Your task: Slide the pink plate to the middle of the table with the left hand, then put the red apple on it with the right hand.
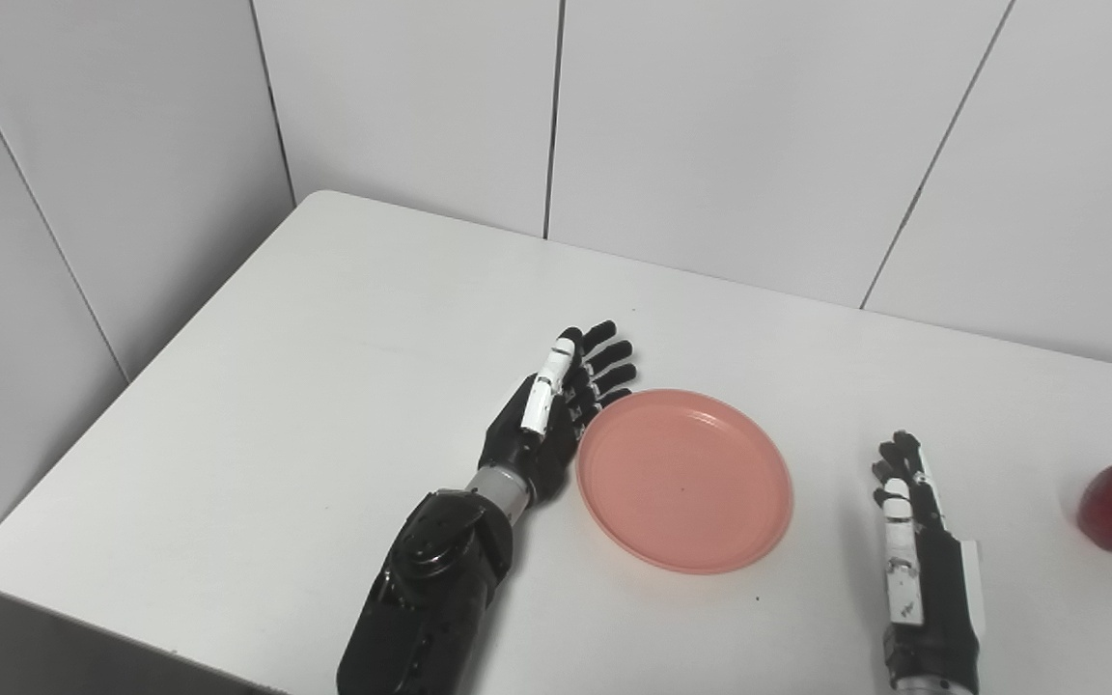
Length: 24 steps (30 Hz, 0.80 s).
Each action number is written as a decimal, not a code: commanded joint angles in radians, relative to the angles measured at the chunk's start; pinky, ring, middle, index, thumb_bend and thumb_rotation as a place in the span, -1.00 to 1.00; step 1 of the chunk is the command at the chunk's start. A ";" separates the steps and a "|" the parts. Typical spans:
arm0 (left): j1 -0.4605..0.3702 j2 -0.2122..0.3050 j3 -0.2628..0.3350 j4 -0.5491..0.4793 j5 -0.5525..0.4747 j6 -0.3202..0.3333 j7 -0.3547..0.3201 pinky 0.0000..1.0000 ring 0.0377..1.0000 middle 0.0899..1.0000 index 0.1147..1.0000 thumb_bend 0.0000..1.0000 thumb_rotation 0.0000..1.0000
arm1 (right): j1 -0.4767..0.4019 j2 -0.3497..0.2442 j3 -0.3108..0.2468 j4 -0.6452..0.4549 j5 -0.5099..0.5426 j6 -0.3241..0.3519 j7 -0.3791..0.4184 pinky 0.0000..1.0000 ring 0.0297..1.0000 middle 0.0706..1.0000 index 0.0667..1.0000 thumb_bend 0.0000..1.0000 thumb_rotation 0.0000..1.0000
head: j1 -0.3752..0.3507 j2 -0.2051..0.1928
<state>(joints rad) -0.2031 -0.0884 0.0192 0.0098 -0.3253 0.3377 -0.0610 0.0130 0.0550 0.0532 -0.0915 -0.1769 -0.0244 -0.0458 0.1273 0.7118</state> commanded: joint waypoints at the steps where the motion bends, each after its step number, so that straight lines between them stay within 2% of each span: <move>1: 0.007 -0.015 -0.010 -0.022 0.009 0.040 0.011 0.77 0.76 0.75 0.72 -0.30 1.00 | -0.006 0.013 0.006 -0.021 -0.004 0.011 -0.010 0.87 0.84 0.84 0.86 -0.62 1.00 | -0.009 0.004; 4: 0.011 -0.021 -0.016 -0.043 0.013 0.057 0.015 0.78 0.76 0.76 0.73 -0.28 1.00 | -0.007 0.012 0.010 -0.017 0.000 0.006 -0.009 0.89 0.85 0.85 0.87 -0.56 1.00 | -0.021 0.008; 18: 0.022 -0.036 -0.044 -0.069 0.019 0.092 0.020 0.76 0.76 0.76 0.73 -0.27 1.00 | -0.009 0.034 0.017 -0.034 0.001 0.042 -0.016 0.91 0.86 0.86 0.88 -0.56 1.00 | -0.083 0.029; 24: 0.030 -0.038 -0.052 -0.094 0.015 0.112 0.016 0.78 0.77 0.76 0.73 -0.28 1.00 | -0.014 0.044 0.024 -0.030 -0.016 0.045 -0.028 0.86 0.84 0.85 0.86 -0.51 1.00 | -0.120 0.037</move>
<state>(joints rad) -0.1735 -0.1207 -0.0256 -0.0638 -0.3163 0.4219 -0.0460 0.0167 0.0799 0.0694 -0.0965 -0.1852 0.0166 -0.0582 0.0062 0.7486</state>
